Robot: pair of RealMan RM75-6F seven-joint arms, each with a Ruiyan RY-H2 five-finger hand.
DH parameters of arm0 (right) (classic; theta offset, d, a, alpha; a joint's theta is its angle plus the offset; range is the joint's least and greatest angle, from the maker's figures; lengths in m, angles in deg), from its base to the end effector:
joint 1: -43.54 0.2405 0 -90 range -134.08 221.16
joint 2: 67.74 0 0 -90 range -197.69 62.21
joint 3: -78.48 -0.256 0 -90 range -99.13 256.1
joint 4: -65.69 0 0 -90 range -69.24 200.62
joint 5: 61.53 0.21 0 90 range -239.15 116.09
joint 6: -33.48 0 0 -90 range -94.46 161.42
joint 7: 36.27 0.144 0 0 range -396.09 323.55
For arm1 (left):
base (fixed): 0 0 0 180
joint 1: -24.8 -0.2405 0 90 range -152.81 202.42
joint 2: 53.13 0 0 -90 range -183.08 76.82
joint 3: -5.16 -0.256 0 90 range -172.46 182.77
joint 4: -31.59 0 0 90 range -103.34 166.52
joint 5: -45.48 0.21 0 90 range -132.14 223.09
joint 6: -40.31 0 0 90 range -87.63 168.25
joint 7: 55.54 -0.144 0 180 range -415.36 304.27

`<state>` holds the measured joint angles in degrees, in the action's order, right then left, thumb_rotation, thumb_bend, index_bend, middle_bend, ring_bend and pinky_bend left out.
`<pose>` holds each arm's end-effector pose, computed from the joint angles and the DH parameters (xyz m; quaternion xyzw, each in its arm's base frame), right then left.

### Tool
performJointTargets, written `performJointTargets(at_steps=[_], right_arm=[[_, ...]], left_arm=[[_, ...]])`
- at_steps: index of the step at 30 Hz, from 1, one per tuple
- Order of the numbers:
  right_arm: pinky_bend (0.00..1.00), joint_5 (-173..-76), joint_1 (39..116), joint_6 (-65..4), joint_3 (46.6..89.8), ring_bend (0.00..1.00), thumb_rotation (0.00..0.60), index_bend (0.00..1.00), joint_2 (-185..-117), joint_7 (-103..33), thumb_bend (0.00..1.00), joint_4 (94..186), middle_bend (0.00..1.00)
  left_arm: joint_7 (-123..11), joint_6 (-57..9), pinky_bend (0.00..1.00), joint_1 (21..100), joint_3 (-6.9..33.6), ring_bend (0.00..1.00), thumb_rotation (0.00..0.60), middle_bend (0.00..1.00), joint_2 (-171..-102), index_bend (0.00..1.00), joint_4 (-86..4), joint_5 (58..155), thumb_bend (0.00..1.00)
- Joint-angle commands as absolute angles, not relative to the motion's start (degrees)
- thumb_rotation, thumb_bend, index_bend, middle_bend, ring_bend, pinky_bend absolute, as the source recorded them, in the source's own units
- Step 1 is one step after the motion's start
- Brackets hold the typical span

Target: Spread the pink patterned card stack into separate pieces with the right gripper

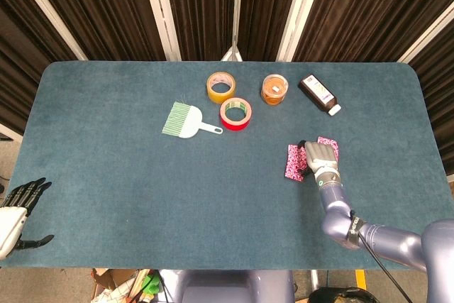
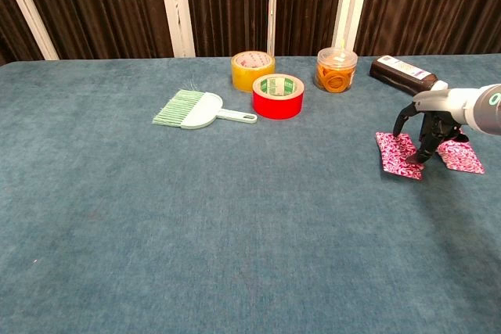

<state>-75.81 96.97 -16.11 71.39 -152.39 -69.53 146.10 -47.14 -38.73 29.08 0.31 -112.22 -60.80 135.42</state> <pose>-0.2099 -0.3862 0.0041 0.6387 -0.5446 0.1841 0.5114 -0.3289 0.1458 0.1540 -0.6339 -0.4656 -0.3332 0.5200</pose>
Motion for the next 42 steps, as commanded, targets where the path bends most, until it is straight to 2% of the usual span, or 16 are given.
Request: performJointTargets(at_steps=[1, 4, 7, 20, 42], right_arm=[[0.83, -76.02, 96.84, -16.02, 71.4, 0.91, 0.6, 0.12, -152.24, -69.5, 0.32, 146.3, 0.9], [0.83, -76.42, 96.7, -15.98, 71.38, 0.9, 0.6, 0.02, -152.05, -69.41, 0.32, 146.43, 0.9], [0.83, -77.03, 96.48, -16.13, 71.13, 0.9, 0.6, 0.0, -151.84, -69.0, 0.31, 146.61, 0.9], [0.83, -79.04, 95.37, -17.67, 72.13, 0.9, 0.6, 0.0, -149.26, -69.14, 0.31, 152.3, 0.89], [0.83, -80.73, 94.62, -21.96, 72.19, 0.9, 0.6, 0.0, -152.93, -70.11, 0.32, 154.78, 0.89]], left_arm=[[-47.27, -38.78, 0.0, 29.06, 0.31, 0.0, 0.6, 0.0, -112.23, 0.0, -60.83, 135.44, 0.04], [-47.35, -38.75, 0.0, 29.07, 0.32, 0.0, 0.6, 0.0, -112.23, 0.0, -60.9, 135.4, 0.04], [-47.41, -38.71, 0.0, 29.08, 0.33, 0.0, 0.6, 0.0, -112.25, 0.0, -60.9, 135.35, 0.04], [-47.5, -38.8, 0.0, 29.08, 0.28, 0.0, 0.6, 0.0, -112.22, 0.0, -60.9, 135.5, 0.04], [-47.53, -39.28, 0.0, 28.94, 0.23, 0.0, 0.6, 0.0, -112.24, 0.0, -60.68, 135.85, 0.04]])
